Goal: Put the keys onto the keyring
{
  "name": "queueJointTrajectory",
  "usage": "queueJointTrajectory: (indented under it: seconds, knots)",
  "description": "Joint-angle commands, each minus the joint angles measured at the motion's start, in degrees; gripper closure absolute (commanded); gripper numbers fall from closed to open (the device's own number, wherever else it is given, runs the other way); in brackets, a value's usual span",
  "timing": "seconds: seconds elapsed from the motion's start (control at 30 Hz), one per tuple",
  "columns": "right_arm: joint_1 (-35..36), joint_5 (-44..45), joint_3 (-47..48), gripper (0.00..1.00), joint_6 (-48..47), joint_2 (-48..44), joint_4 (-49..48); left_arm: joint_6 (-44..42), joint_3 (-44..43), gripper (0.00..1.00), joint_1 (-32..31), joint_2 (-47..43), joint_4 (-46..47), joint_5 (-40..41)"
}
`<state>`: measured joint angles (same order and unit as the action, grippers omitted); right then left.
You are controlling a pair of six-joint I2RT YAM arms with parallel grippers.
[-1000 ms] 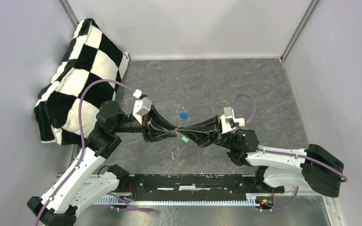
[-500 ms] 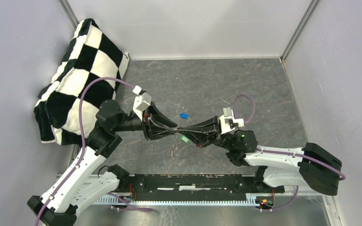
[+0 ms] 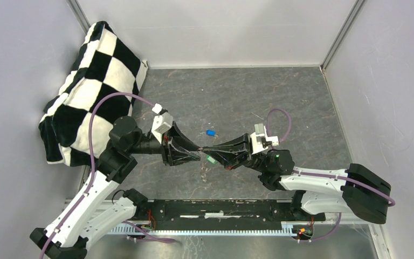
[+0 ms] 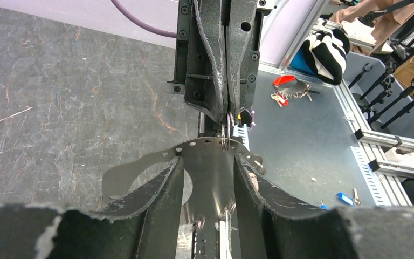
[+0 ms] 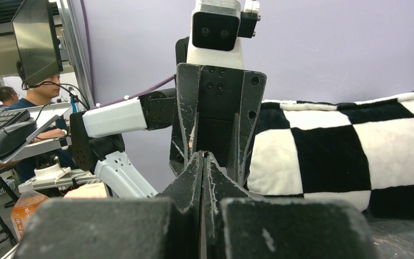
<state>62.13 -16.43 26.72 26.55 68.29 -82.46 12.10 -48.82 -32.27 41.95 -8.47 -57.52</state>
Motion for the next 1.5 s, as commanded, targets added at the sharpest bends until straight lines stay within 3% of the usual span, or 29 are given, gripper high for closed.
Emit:
queueJointTrajectory:
  seconds: [0.0,0.33,0.5,0.6,0.7,0.8,0.93,1.07,1.23,1.47]
  knots:
    - [-0.1,0.6,1.3,0.99,-0.9,-1.0,-2.5,-0.5,-1.4,0.54,-0.2,0.1,2.0,-1.8]
    - [0.0,0.4,1.5,1.0,-0.8,0.5,-2.4,5.5,-1.2,0.62,-0.2,0.2,8.2,-1.1]
    - [0.1,-0.1,1.9,0.99,-0.7,1.0,-2.6,4.7,-0.1,0.78,-0.2,-0.3,8.3,-1.6]
    - [0.2,-0.7,1.8,0.99,-0.6,1.0,-3.0,2.5,-0.1,0.96,-0.2,-0.3,8.2,-2.0]
    - [0.2,-1.9,1.5,0.97,-1.5,-0.8,-0.9,-7.4,-1.8,0.98,-0.2,-0.4,2.2,-3.1]
    - [-0.2,-4.6,3.4,0.72,-5.8,-5.3,13.3,-26.7,-5.5,0.98,-0.2,-0.3,-11.0,-3.2]
    - [-0.4,-7.4,11.0,0.56,-19.3,-10.8,41.0,-44.9,-9.3,0.98,-0.2,0.3,-23.6,-0.9]
    - [-0.4,-8.9,21.5,0.52,-32.1,-10.5,65.7,-52.5,-9.9,0.98,-0.2,0.2,-26.4,0.5]
    - [-0.1,-8.7,32.9,0.53,-41.7,-6.4,85.4,-57.1,-9.7,0.98,-0.2,0.0,-28.9,1.9]
    - [1.6,-5.2,40.3,0.56,-48.4,-2.8,97.1,-58.7,-10.0,0.98,-0.2,0.3,-30.2,3.7]
